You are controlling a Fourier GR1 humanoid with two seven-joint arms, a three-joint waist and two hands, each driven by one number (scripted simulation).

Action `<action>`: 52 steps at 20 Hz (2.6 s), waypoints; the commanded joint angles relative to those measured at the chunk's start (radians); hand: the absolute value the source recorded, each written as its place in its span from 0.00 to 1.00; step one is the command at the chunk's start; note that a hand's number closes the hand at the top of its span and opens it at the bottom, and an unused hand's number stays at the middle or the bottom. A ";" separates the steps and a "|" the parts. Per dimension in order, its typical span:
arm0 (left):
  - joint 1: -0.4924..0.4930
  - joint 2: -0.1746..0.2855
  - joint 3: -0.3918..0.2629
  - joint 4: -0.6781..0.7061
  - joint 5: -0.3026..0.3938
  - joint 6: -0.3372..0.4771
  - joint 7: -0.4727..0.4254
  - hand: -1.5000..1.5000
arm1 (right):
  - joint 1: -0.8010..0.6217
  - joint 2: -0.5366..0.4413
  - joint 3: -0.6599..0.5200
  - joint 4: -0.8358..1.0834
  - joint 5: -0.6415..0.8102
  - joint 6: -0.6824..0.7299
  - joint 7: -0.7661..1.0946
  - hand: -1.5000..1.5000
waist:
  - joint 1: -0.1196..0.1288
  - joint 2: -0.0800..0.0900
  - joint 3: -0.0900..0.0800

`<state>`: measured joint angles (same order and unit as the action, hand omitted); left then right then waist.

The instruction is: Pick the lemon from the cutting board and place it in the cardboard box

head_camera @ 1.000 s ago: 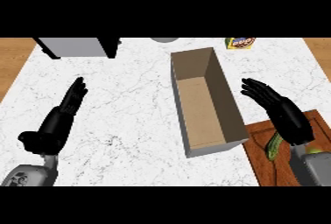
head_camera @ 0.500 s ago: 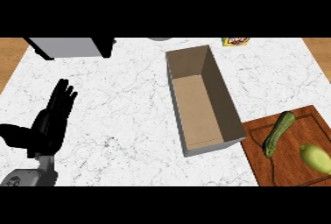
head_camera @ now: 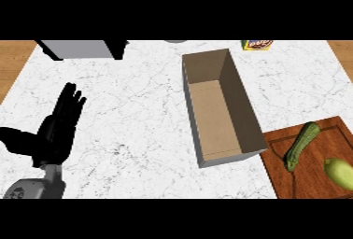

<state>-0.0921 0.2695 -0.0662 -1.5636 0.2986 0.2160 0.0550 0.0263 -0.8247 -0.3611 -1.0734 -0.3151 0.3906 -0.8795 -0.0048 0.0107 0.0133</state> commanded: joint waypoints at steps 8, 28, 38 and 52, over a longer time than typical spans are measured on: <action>-0.003 0.026 0.021 -0.022 0.009 -0.001 0.052 0.50 | 0.156 -0.199 0.127 0.071 0.270 0.107 -0.405 0.00 | 0.007 -0.011 -0.006; -0.022 0.013 0.002 -0.094 -0.023 0.034 0.137 0.50 | 0.152 -0.138 0.313 0.055 0.331 -0.051 -0.427 0.00 | 0.013 -0.012 -0.010; -0.035 0.000 0.018 -0.054 -0.011 0.009 0.131 0.50 | 0.076 -0.125 0.327 0.182 0.329 -0.064 -0.460 0.00 | 0.018 -0.009 -0.010; -0.023 -0.001 0.023 -0.108 -0.044 0.008 0.151 0.50 | 0.011 -0.067 0.395 0.215 0.399 -0.148 -0.416 0.00 | 0.010 -0.011 -0.012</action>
<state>-0.1161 0.2584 -0.0497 -1.6334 0.2588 0.2204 0.1700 0.0484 -0.8932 0.0363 -0.9004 0.0671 0.1789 -1.0960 0.0089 0.0015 0.0024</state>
